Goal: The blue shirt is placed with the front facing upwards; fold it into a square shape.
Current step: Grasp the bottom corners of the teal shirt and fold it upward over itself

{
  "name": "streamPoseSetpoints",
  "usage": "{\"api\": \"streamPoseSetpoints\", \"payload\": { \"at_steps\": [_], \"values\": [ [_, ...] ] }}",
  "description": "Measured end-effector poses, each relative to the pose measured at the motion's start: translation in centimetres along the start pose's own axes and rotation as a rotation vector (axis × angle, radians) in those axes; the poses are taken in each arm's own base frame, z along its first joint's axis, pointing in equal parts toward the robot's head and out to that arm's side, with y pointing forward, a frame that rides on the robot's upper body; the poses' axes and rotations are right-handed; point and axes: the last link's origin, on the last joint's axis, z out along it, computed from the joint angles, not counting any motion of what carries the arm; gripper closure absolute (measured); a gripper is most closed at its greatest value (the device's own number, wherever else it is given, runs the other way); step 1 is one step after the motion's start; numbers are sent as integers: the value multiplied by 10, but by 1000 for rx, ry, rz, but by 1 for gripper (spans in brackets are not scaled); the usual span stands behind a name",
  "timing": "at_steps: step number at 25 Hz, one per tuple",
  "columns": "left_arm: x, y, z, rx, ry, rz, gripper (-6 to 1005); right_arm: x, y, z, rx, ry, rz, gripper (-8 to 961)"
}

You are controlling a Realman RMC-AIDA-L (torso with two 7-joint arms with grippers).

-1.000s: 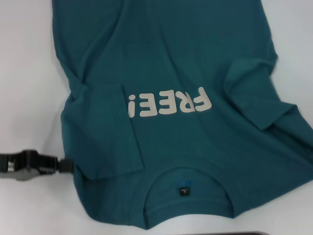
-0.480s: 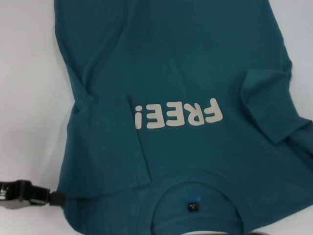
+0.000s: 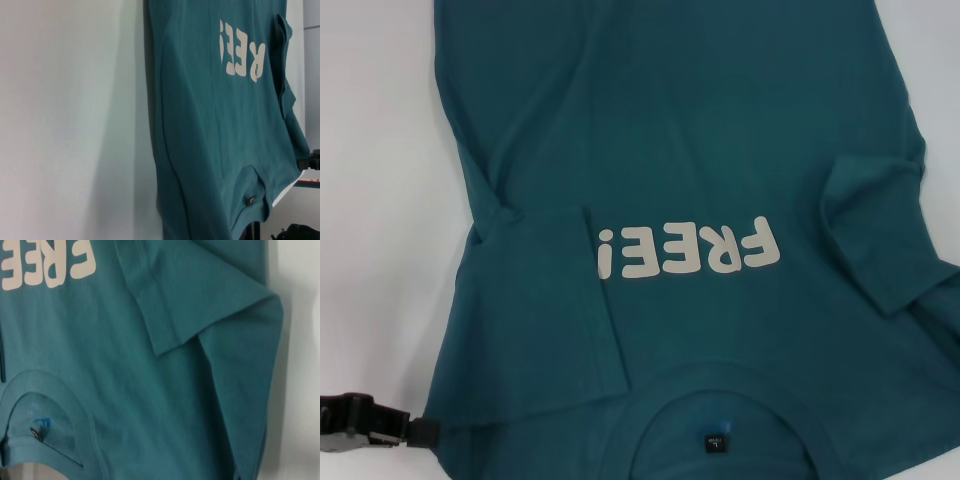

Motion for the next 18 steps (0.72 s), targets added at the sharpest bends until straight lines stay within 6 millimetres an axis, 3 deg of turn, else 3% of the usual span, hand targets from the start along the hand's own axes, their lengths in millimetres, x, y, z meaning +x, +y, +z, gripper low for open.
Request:
{"api": "streamPoseSetpoints", "payload": {
  "at_steps": [5, 8, 18],
  "values": [
    [2, 5, -2, -29, 2, 41, 995, -8, 5, -4, -29, -46, -31, 909],
    [14, 12, -6, -48, 25, 80, 995, -23, 13, -14, -83, -128, -76, 908],
    [96, 58, -9, -9, 80, 156, 994, -85, 39, -59, -151, -337, -125, 903]
  ]
}}
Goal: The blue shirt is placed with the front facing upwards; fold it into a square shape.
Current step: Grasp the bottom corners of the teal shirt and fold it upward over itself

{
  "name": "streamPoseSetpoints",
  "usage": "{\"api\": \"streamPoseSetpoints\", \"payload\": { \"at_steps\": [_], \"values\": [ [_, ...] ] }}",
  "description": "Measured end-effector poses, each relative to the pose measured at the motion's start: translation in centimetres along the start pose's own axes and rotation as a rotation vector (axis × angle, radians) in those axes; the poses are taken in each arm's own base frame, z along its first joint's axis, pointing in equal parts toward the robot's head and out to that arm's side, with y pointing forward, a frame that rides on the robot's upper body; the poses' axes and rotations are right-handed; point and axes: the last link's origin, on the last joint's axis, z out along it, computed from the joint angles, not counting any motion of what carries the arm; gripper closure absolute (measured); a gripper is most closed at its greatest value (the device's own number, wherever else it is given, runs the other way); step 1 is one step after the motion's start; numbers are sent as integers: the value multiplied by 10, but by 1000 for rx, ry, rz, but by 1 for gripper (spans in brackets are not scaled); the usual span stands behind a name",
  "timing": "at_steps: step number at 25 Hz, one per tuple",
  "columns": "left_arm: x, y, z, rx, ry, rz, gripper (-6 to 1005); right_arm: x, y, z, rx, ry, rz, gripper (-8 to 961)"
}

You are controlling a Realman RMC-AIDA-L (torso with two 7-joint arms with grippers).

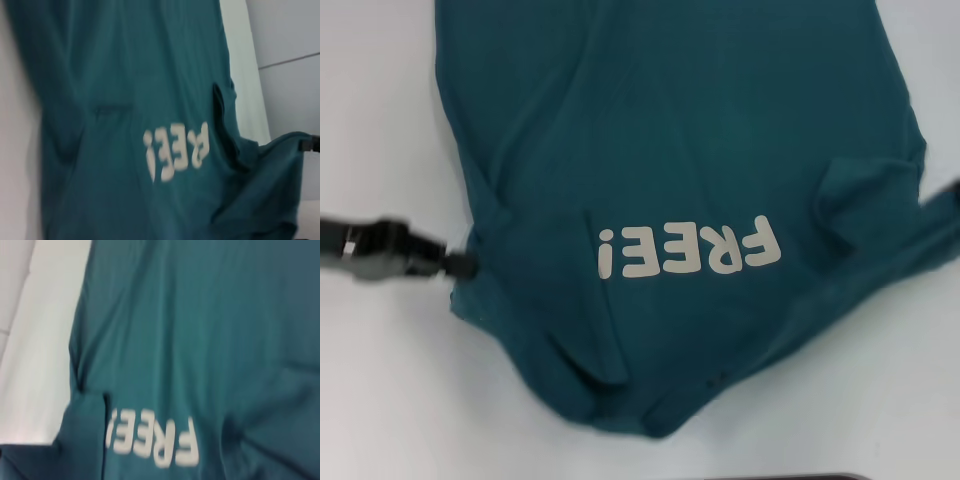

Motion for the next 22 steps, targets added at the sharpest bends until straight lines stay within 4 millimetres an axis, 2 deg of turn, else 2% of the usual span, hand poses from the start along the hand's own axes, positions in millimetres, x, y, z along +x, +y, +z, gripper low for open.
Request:
{"api": "streamPoseSetpoints", "payload": {
  "at_steps": [6, 11, 22],
  "values": [
    [48, 10, 5, 105, 82, 13, 995, -34, 7, 6, 56, -75, -24, 901],
    [80, 14, 5, 191, 161, 16, 994, -58, 10, 9, 106, -156, -34, 899],
    [128, 29, 9, 285, 309, 30, 996, -104, 23, 34, 233, -228, -114, 894]
  ]
}}
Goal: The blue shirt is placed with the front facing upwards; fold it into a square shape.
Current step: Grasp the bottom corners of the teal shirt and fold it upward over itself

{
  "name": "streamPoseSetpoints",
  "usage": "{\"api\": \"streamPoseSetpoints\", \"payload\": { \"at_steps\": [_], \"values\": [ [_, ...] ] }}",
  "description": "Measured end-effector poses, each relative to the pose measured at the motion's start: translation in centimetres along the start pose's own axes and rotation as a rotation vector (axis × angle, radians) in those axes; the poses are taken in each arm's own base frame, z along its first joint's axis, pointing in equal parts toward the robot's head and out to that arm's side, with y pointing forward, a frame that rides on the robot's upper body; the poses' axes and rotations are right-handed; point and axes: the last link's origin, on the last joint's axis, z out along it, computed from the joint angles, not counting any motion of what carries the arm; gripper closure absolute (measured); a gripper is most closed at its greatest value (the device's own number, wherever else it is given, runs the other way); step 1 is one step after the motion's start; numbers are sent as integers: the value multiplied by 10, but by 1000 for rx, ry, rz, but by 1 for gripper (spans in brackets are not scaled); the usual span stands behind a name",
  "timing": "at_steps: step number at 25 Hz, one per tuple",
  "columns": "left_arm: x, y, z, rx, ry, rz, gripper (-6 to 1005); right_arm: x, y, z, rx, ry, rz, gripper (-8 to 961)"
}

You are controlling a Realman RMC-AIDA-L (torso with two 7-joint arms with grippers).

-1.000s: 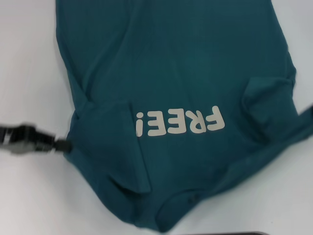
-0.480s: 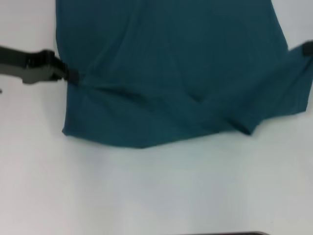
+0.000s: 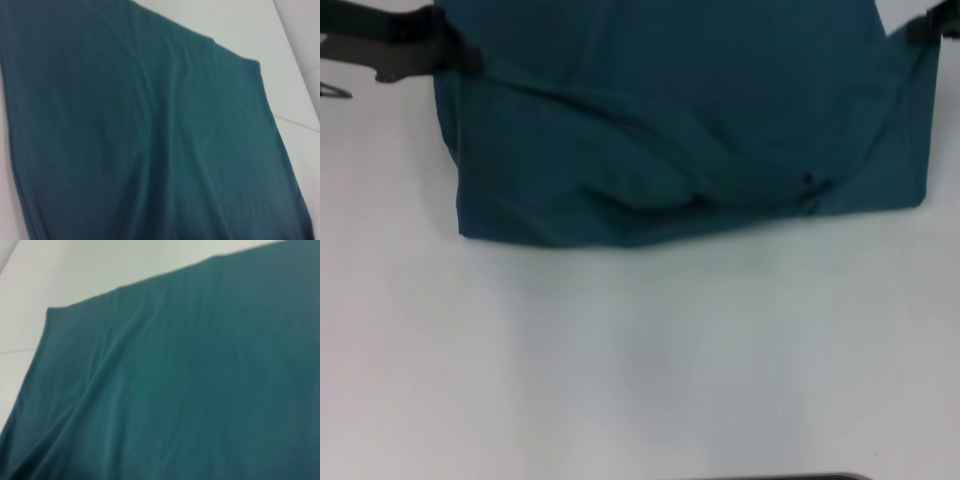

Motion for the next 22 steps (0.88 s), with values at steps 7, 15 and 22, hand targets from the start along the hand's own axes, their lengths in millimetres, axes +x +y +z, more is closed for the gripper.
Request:
{"api": "streamPoseSetpoints", "payload": {
  "at_steps": [7, 15, 22],
  "values": [
    [11, 0, 12, 65, 52, 32, 993, -24, 12, 15, 82, -63, -97, 891],
    [23, 16, 34, 124, 93, 133, 985, -33, 19, 42, 176, -49, -204, 888],
    [32, 23, 41, 140, 123, 161, 978, -39, 20, 60, 290, -32, -277, 885]
  ]
}}
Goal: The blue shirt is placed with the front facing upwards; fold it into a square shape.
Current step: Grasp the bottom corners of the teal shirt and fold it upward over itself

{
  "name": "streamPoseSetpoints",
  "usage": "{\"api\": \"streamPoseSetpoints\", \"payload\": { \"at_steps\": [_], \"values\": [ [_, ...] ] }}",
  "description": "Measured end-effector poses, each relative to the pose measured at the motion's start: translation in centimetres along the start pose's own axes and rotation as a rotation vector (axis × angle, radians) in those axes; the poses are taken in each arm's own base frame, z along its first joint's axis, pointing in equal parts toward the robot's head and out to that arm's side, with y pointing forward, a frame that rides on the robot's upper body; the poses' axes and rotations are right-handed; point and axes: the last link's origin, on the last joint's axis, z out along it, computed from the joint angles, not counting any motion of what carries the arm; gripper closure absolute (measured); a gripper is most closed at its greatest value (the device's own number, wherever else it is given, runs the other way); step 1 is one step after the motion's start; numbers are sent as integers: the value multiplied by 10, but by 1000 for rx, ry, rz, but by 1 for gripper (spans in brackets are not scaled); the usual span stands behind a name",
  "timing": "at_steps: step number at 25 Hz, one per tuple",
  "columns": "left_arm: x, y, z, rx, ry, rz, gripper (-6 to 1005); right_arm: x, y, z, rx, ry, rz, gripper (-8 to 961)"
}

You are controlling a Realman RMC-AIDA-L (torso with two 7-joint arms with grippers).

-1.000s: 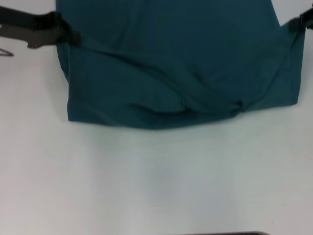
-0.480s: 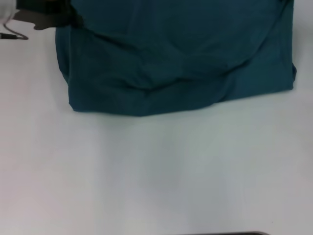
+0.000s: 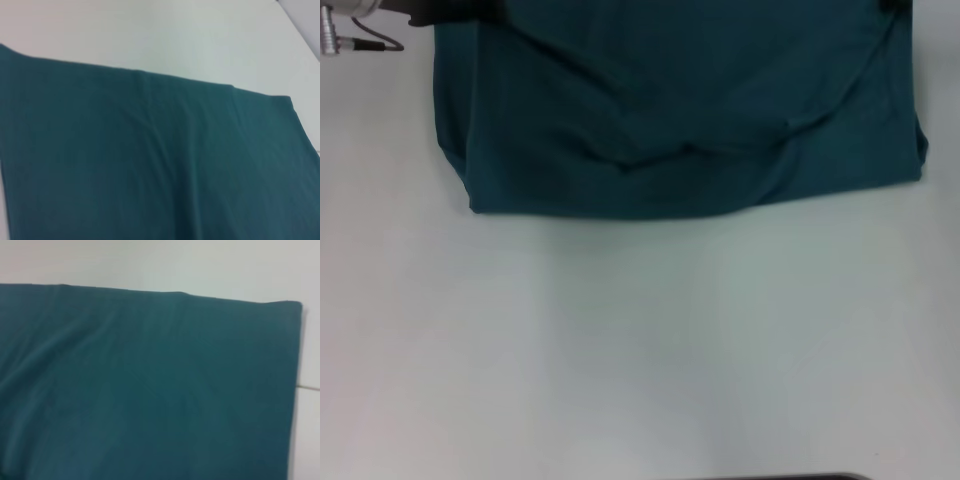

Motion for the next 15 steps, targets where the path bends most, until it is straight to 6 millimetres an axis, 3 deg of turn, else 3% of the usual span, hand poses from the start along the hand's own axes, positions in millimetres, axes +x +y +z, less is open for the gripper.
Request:
{"api": "streamPoseSetpoints", "payload": {
  "at_steps": [15],
  "values": [
    [22, -6, -1, 61, 125, -39, 963, -26, 1, 2, 88, -100, -41, 878]
  ]
}}
